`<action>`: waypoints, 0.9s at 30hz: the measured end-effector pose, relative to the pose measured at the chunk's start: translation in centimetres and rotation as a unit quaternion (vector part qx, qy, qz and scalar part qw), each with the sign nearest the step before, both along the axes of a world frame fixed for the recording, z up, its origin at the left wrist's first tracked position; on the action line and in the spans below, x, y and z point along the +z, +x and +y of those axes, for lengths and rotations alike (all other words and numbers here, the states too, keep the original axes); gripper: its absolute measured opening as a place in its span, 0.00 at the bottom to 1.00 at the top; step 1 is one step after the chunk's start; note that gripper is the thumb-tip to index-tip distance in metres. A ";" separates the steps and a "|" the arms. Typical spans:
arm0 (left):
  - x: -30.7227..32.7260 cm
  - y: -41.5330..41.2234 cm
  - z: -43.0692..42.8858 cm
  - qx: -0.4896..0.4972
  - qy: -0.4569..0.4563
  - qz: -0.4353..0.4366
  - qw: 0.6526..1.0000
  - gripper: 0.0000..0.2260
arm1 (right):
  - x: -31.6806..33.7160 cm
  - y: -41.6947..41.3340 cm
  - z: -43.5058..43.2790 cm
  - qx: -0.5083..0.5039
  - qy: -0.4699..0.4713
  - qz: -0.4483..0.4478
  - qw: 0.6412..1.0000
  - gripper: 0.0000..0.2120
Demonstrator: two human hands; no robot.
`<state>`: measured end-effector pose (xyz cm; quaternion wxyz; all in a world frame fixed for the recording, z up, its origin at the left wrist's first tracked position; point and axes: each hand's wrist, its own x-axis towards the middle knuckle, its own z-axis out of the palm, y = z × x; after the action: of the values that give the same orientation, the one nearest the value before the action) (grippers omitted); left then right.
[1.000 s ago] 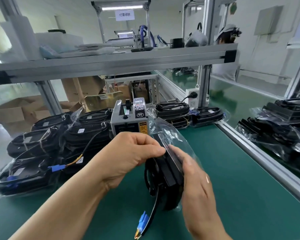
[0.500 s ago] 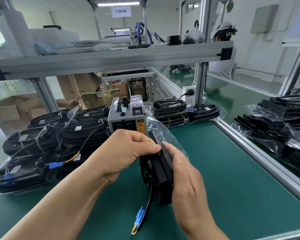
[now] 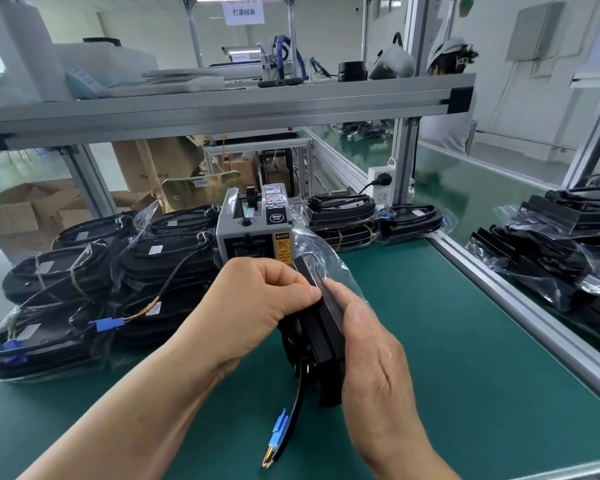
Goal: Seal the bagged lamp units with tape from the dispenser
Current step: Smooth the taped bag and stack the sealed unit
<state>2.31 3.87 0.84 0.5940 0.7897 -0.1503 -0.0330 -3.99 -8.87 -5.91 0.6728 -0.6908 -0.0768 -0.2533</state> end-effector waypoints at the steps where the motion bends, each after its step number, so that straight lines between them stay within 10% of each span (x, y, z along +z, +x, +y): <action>1: -0.1 0.0 0.0 0.003 0.004 -0.008 1.000 0.04 | 0.0 0.0 0.0 0.000 -0.001 -0.001 1.000 0.23; 21: -2.3 0.3 0.4 0.012 0.009 -0.036 0.999 0.18 | -0.5 -0.4 -0.3 0.012 -0.017 -0.006 1.000 0.23; 27: -2.8 -1.5 0.6 0.025 0.027 -0.080 0.996 0.24 | 1.0 -1.7 -4.9 0.279 0.062 0.106 0.952 0.43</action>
<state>0.77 4.52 -1.91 0.5589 0.8092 -0.1768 0.0410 -5.67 -13.77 -4.93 0.7626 -0.6215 -0.1790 0.0147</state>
